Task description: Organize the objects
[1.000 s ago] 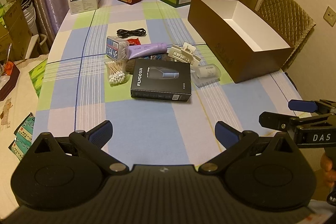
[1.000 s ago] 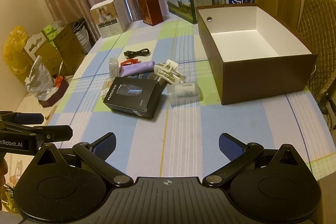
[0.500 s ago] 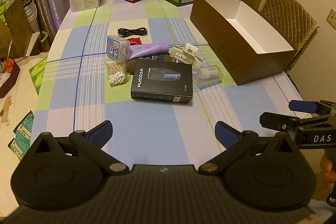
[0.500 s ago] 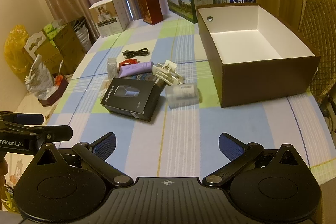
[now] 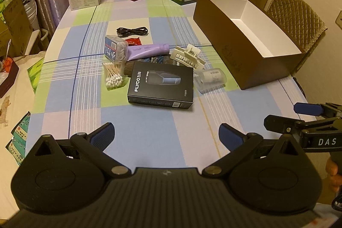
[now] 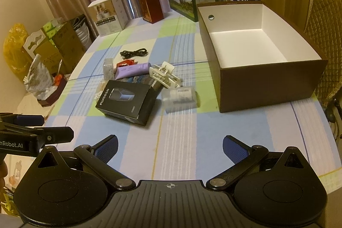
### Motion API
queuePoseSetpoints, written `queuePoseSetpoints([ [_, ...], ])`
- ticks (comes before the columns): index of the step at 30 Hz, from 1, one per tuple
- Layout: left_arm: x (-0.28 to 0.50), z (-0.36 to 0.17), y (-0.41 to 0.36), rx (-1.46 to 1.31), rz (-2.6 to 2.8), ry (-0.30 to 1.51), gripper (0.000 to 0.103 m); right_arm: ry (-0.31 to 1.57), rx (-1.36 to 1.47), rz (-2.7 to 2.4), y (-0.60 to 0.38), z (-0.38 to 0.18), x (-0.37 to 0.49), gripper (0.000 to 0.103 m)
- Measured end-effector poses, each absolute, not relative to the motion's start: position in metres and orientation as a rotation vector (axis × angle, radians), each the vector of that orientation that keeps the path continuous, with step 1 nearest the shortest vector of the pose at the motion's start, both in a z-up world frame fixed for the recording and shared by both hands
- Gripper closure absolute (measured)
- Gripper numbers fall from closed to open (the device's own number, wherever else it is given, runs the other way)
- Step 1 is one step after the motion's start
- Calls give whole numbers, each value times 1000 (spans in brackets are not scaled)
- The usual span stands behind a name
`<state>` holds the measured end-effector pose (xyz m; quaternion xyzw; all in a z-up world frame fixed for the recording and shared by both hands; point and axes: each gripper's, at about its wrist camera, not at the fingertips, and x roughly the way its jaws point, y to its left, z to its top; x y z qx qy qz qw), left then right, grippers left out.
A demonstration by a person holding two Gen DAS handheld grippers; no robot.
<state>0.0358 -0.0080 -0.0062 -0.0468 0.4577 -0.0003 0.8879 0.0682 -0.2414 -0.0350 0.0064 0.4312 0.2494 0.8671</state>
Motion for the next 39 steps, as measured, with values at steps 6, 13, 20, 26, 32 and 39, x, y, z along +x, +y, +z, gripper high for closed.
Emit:
queuePoseSetpoints([
  [6, 41, -7, -11, -99, 2, 954, 1, 908, 12, 527, -243, -35, 76, 2],
  [13, 54, -8, -17, -101, 8, 961, 1, 912, 6, 535, -245, -35, 87, 2],
  [20, 65, -12, -17, -109, 24, 970, 1, 922, -3, 538, -246, -38, 102, 2],
  [26, 77, -18, -17, -118, 40, 984, 1, 932, -10, 542, -247, -43, 118, 2],
  [32, 95, -32, -20, -104, 53, 1013, 1, 952, -13, 542, -251, -50, 137, 2],
  [39, 123, -66, -34, -60, 50, 1039, 1, 988, -3, 511, -265, -62, 160, 2],
])
